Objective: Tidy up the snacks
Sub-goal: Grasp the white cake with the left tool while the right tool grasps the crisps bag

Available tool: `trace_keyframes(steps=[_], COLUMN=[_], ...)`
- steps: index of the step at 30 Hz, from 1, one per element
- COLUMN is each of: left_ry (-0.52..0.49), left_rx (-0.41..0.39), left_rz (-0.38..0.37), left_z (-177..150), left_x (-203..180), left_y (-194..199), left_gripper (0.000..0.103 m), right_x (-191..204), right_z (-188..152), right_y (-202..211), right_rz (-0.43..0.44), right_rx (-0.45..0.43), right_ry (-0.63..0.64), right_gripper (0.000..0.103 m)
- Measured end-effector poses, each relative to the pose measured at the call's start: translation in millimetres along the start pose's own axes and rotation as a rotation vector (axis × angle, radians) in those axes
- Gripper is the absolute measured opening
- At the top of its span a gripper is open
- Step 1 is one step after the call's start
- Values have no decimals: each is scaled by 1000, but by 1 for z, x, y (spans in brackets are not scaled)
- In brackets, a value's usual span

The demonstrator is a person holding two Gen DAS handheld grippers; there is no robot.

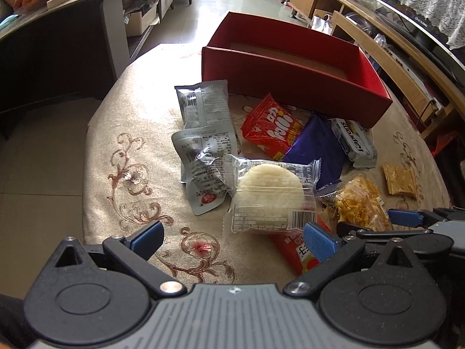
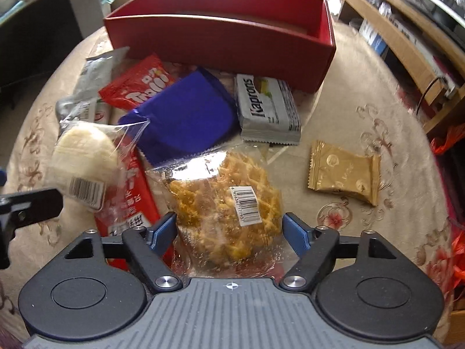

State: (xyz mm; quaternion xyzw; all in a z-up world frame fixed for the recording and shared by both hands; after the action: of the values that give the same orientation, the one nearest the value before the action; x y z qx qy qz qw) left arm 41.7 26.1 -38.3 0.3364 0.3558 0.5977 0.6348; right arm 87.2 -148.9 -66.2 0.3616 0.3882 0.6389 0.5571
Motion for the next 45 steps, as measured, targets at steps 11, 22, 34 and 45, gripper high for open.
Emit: trace_keyframes(steps=[11, 22, 34, 45], left_ry=[-42, -113, -36, -38], left_rx=[-4, 53, 125, 115], left_rz=[7, 40, 27, 19], left_z=[19, 28, 25, 23], left_x=[-14, -40, -23, -20], left_y=[-9, -49, -70, -59], left_gripper=[99, 99, 97, 77], right_x=[-15, -34, -8, -17], right_z=[-3, -2, 5, 10], right_y=[25, 12, -7, 12], right_rz=[107, 66, -20, 6], right_rx=[-21, 2, -4, -39], right_ry=[-65, -104, 23, -35], right_gripper=[66, 81, 81, 75])
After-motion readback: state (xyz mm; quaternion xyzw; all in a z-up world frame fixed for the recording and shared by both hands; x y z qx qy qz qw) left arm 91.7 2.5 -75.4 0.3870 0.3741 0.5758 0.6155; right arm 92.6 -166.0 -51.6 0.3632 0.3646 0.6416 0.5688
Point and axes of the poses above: each gripper's, at about its wrist camera, not at the fingertips, and y roughly against the way its jaws point, x to its left, z to its top, the point moved 3 cm from there along -y, roughly the way its jaws point, and after that the axes turned 10 degrees about -y, right-handed, at the moved point
